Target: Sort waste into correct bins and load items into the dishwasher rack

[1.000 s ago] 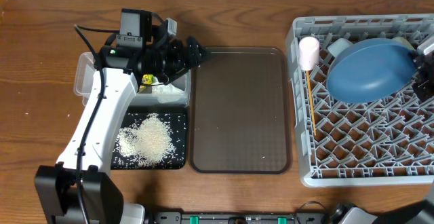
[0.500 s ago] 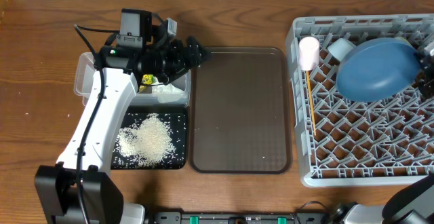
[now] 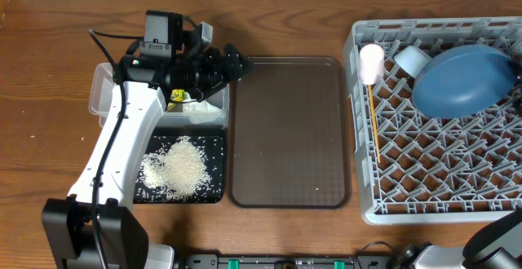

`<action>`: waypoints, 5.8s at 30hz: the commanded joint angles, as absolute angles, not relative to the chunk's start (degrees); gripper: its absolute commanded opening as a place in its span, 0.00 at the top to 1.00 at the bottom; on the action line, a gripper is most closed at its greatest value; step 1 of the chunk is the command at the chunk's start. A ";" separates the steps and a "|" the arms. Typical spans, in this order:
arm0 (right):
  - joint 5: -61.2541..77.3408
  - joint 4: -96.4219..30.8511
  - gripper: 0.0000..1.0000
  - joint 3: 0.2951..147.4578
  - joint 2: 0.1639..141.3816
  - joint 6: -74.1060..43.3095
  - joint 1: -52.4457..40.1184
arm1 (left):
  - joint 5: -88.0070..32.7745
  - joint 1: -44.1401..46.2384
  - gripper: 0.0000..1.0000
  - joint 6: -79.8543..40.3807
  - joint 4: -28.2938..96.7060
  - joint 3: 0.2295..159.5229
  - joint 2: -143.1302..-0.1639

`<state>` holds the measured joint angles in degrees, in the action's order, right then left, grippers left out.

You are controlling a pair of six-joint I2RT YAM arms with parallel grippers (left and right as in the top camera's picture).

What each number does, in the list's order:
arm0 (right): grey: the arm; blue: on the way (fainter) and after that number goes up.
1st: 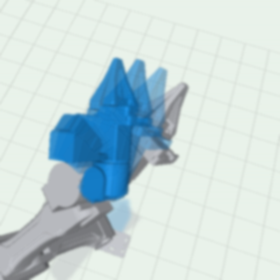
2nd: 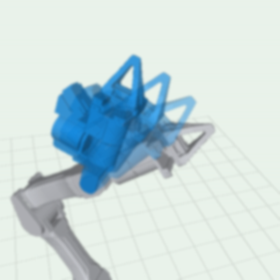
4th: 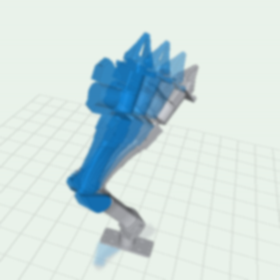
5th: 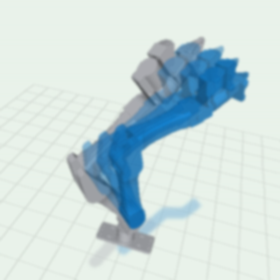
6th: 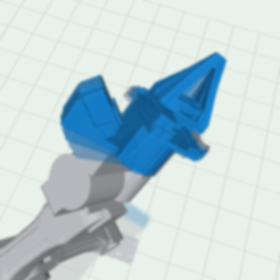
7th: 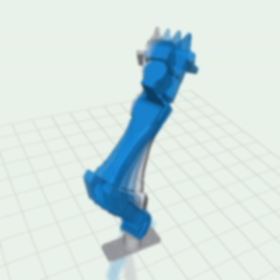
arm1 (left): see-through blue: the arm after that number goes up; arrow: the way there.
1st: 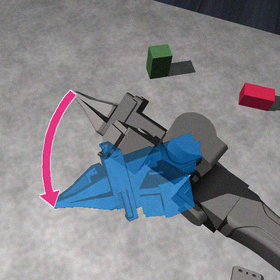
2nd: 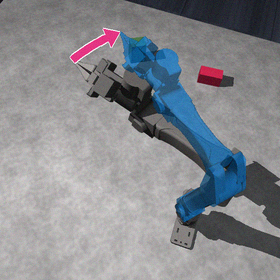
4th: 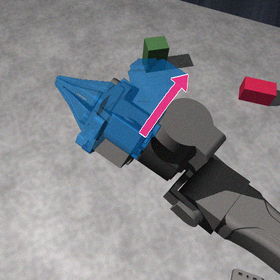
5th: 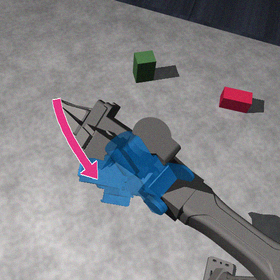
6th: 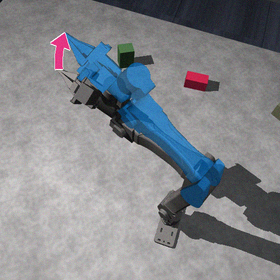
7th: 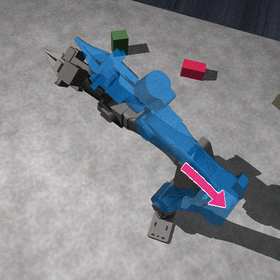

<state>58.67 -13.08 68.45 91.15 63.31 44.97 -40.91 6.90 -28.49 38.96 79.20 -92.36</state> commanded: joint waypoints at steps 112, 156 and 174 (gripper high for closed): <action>-90.80 -28.99 0.99 66.81 80.38 56.31 3.99 | -40.40 6.81 0.06 -28.51 38.96 79.61 -91.72; -90.59 -25.85 0.80 57.58 84.47 42.48 3.51 | -40.40 6.81 0.06 -28.51 38.96 79.61 -91.72; -90.48 -16.03 0.72 57.58 84.47 42.46 -3.03 | -40.40 6.81 0.05 -28.51 39.00 79.61 -91.72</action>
